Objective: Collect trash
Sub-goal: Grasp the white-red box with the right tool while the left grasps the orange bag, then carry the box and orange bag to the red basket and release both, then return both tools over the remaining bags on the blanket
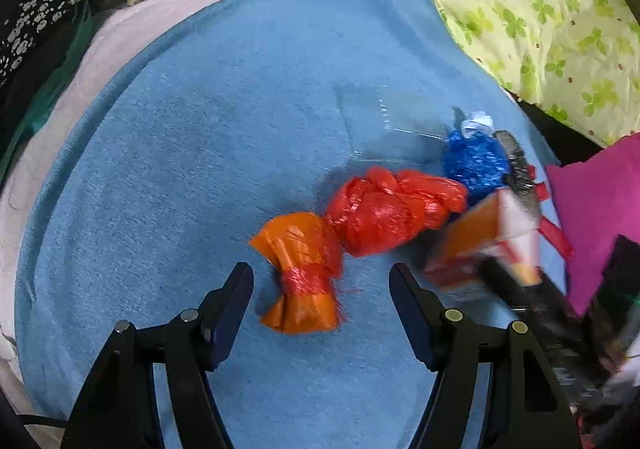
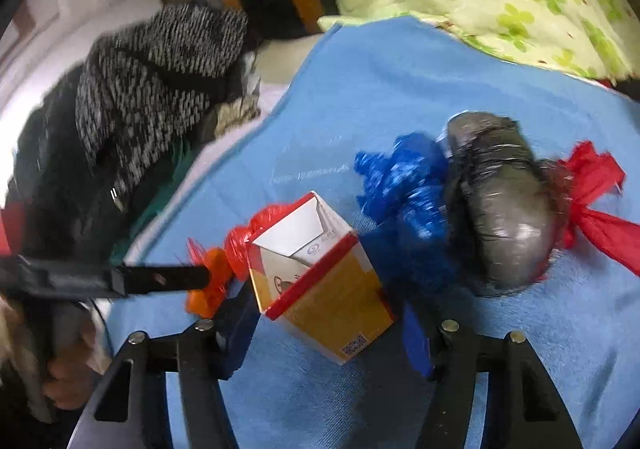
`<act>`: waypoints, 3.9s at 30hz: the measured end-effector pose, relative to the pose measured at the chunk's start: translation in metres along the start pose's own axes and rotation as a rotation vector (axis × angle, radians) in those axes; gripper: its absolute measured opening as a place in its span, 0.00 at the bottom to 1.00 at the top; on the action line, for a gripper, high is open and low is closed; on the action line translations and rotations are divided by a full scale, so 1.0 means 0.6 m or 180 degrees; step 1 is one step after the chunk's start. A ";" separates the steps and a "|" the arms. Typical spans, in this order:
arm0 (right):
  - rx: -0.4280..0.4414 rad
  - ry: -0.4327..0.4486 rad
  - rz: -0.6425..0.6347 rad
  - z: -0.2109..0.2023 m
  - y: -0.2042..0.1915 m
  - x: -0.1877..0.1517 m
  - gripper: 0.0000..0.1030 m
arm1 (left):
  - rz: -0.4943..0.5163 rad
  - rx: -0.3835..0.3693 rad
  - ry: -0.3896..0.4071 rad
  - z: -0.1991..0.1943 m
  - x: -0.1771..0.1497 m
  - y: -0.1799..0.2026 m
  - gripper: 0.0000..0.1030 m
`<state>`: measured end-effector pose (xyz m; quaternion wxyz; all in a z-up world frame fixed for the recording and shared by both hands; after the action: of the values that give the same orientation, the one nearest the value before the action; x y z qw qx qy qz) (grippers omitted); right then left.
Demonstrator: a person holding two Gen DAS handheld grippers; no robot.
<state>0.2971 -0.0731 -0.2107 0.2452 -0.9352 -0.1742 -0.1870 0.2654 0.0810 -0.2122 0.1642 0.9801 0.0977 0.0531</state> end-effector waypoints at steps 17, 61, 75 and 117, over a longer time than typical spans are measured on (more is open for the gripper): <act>0.0202 0.0796 0.0298 -0.134 -0.029 0.010 0.62 | 0.0279 0.0546 0.0368 -0.005 -0.015 0.024 0.29; -0.1563 0.2491 0.3084 -0.848 0.113 -0.846 0.63 | 0.3626 -0.1182 0.0039 -0.159 -0.757 0.720 0.29; -0.1177 0.2109 0.4205 -0.712 0.260 -1.043 0.63 | 0.4093 -0.0501 -0.0989 0.124 -0.898 0.770 0.29; -0.1014 0.2624 0.2820 -0.777 0.135 -0.719 0.79 | 0.2770 -0.0517 0.0389 -0.142 -0.626 0.573 0.67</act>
<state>-0.1672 -0.4843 -0.0526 0.2041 -0.7947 0.3690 -0.4367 -0.0526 -0.2896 -0.0449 0.1970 0.9090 -0.3187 0.1827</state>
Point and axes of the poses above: each gripper's, at about its wrist camera, not at the fingertips, and z roughly the way its jaws point, y to its right, x to its top, the point moved 9 cm from there along z, roughly the way its jaws point, and after that the axes turned 14 degrees about -y, right-handed, at the moved point
